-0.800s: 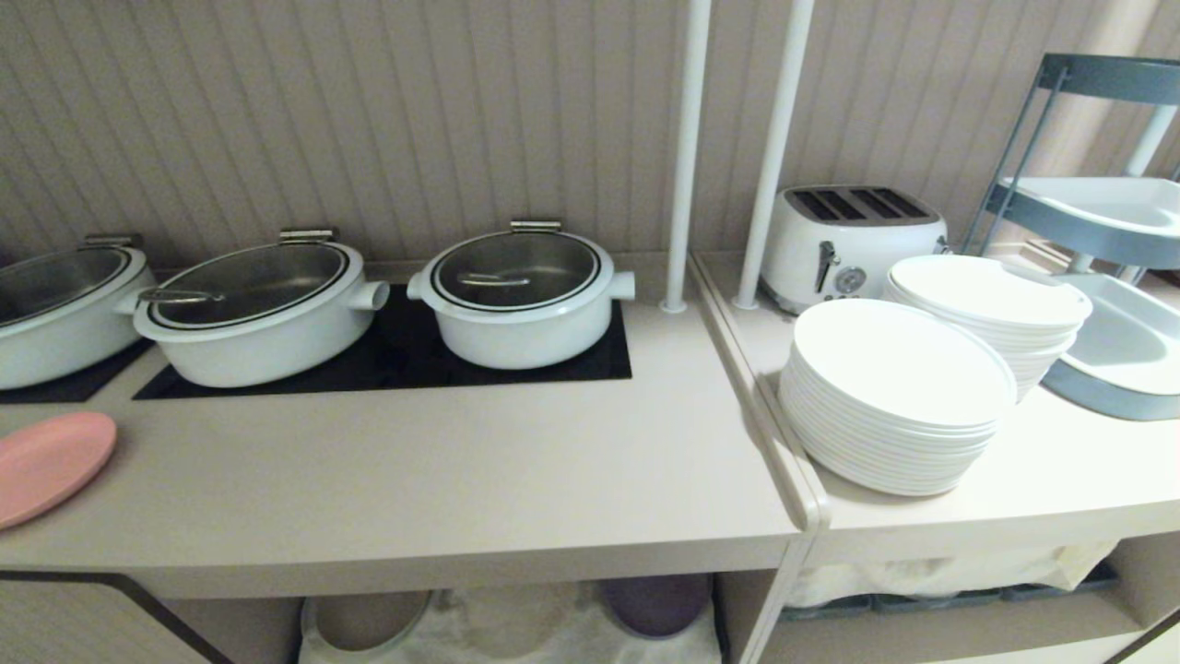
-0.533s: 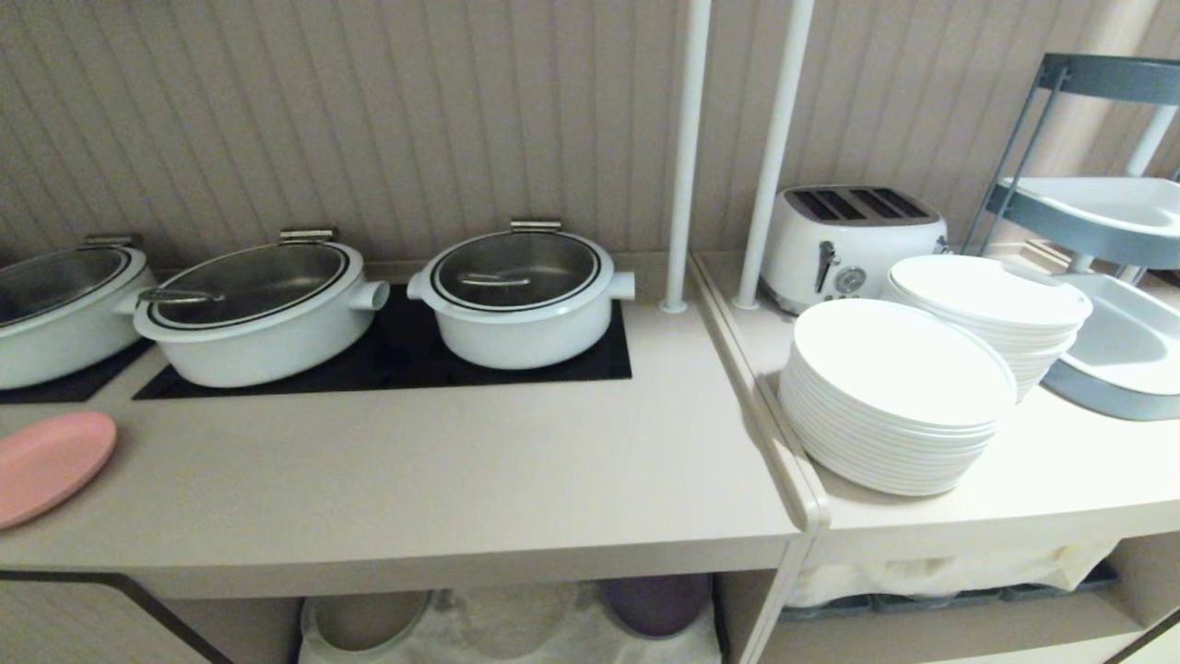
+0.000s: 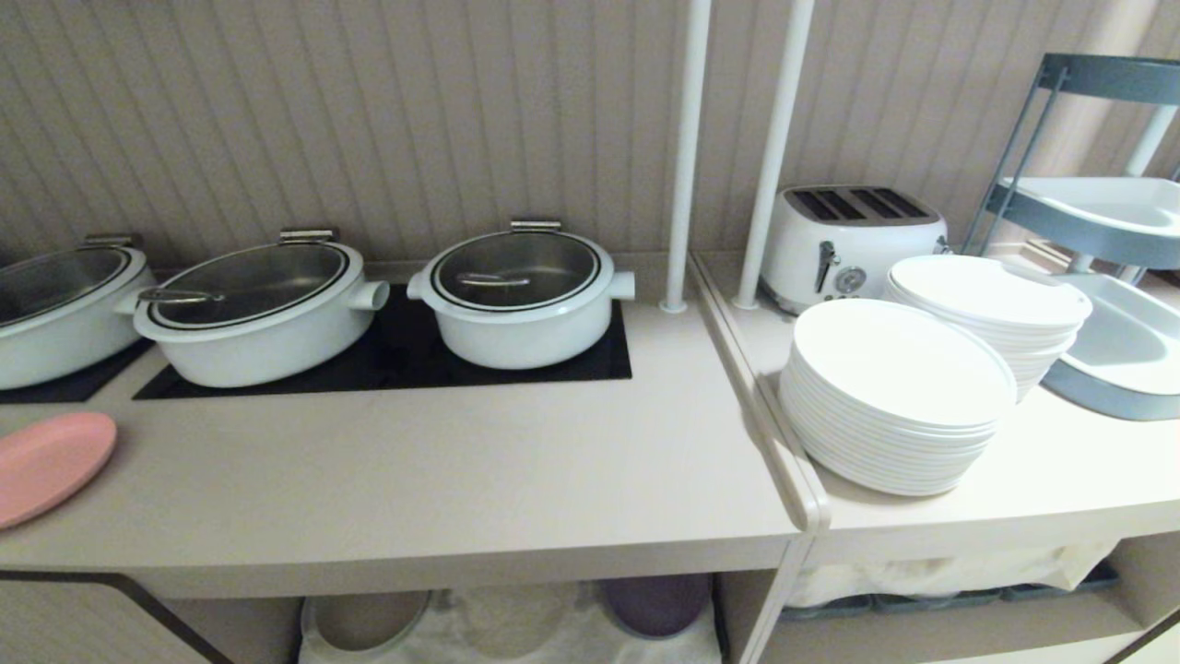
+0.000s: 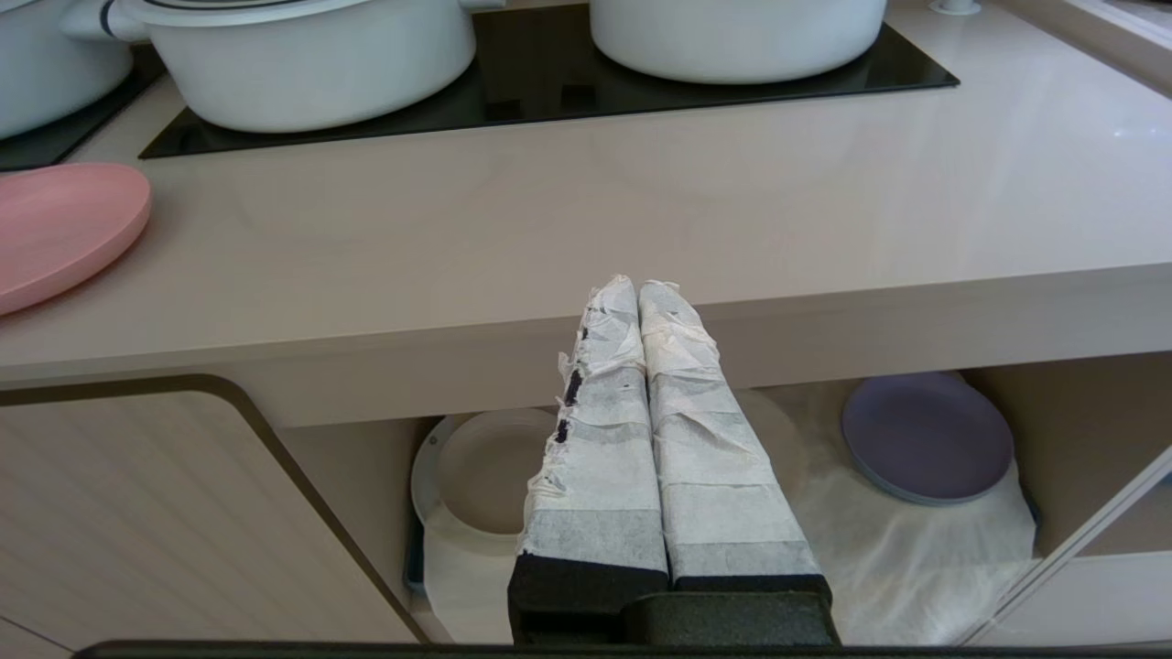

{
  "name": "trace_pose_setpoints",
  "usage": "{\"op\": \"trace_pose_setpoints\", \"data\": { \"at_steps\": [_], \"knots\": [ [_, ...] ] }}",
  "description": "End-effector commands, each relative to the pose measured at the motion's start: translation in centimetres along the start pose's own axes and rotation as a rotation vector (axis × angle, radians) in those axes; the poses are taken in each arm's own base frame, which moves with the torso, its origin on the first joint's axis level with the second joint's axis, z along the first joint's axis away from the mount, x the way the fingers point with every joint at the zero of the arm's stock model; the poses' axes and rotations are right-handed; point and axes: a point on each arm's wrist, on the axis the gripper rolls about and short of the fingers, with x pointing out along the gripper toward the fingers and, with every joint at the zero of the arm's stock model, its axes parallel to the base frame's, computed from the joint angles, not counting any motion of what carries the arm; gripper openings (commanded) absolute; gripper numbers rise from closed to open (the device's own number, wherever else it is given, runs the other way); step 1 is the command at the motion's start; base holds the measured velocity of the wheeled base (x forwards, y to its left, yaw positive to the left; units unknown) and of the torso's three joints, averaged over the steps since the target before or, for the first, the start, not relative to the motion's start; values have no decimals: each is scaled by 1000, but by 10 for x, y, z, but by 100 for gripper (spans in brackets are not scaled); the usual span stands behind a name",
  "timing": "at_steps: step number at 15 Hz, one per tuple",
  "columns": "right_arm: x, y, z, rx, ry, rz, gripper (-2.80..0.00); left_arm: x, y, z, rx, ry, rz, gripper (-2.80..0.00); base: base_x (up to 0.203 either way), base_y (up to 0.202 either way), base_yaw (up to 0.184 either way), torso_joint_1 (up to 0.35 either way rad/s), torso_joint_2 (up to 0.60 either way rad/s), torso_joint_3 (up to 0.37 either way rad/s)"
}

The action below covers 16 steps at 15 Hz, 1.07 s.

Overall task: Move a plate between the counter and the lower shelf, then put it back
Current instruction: Pick up the plate

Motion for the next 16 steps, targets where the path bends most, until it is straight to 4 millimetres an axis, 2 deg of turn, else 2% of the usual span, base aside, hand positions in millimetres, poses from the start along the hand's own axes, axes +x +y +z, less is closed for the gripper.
{"op": "trace_pose_setpoints", "data": {
  "at_steps": [1, 11, 16],
  "knots": [
    [0, 0, 0, 0, 0, 0, -280, 0, 0, 0, 2, 1, 0, -280, 0, 0, 0, 0, 0, 0],
    [0, 0, 0, 0, 0, 0, -280, 0, 0, 0, 2, 1, 2, -280, 0, 0, 0, 0, 0, 0],
    [0, 0, 0, 0, 0, 0, -280, 0, 0, 0, 2, 1, 1, -280, 0, 176, 3, 1, 2, 2]
  ]
}}
